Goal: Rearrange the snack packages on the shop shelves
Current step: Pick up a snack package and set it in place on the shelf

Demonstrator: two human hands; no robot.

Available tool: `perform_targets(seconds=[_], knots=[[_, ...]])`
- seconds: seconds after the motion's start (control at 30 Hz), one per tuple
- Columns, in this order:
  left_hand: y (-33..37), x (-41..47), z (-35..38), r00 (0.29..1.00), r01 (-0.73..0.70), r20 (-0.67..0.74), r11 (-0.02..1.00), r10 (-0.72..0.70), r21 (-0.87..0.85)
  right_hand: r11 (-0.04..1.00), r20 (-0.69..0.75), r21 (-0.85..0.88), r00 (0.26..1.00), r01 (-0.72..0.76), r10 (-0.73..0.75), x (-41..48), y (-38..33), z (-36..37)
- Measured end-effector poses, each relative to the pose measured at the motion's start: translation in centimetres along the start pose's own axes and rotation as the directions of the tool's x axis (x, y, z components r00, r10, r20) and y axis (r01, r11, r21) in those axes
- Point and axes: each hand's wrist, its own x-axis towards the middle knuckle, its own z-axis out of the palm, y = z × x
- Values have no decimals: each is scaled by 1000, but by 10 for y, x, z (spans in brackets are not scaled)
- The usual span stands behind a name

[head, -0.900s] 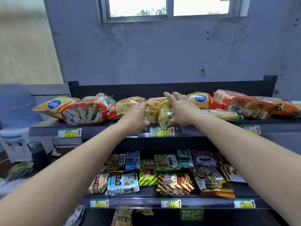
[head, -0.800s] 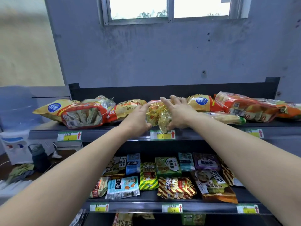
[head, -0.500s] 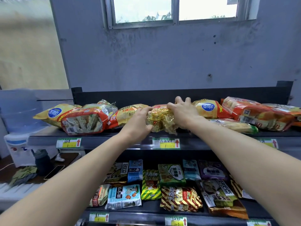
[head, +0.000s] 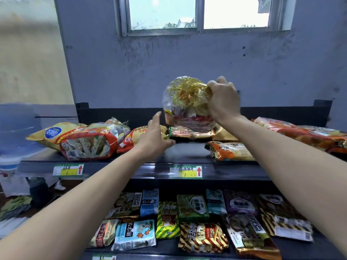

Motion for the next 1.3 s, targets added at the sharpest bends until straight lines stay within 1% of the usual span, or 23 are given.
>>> perform_targets(seconds=[0.07,0.13,0.2,0.27,0.37,0.43,0.5,0.6,0.67,0.77,0.83,0.87,0.93,1.03,1.1,1.17,1.23,1.3], knots=[[5,1,0,999,-23,-28,996,21,-84,999,-22,42,1000,6,-5,-1,3,-10],[11,3,-3,997,-52,-56,985,43,-167,992,-38,129,999,9,-4,-3,6,-22],[15,3,-8,997,-63,-52,961,50,-270,973,-19,230,1000,15,-11,-7,8,-32],[18,0,-13,996,-88,-33,930,81,-356,945,17,328,1000,-11,5,-12,7,-42],[20,-11,-20,990,-138,-31,905,137,-402,860,52,503,996,-84,68,-17,3,-53],[20,-19,-24,986,-165,-82,897,144,-410,774,67,621,992,-125,106,-19,-2,-58],[18,-27,-29,982,-171,-144,884,119,-434,708,91,686,985,-170,149,-21,-7,-62],[15,-38,-40,968,-174,-240,883,72,-437,631,168,740,972,-235,164,-24,-12,-63],[12,-44,-49,956,-156,-291,896,32,-415,586,278,752,951,-301,132,-31,-18,-60],[9,-51,-61,947,-116,-320,901,-27,-418,516,458,744,886,-425,70,-44,-25,-52],[6,-58,-68,958,-74,-281,889,-62,-451,471,535,740,845,-480,21,-53,-29,-48],[6,-63,-70,966,-52,-246,877,-77,-478,474,573,723,819,-503,-5,-59,-31,-46],[3,-72,-72,979,-4,-176,862,-99,-507,502,647,675,761,-541,-50,-71,-33,-42],[-4,-88,-70,994,79,-24,867,-105,-493,589,713,593,699,-549,-66,-91,-32,-34],[-11,-101,-69,984,176,102,852,-145,-493,621,753,550,654,-559,-78,-103,-30,-34],[-20,-112,-67,962,254,216,850,-170,-462,623,796,519,597,-585,-102,-116,-28,-34],[-26,-122,-62,937,306,296,850,-188,-428,630,821,501,555,-594,-130,-130,-25,-34],[-32,-130,-57,921,327,337,855,-194,-402,660,840,471,527,-586,-131,-142,-22,-34]])
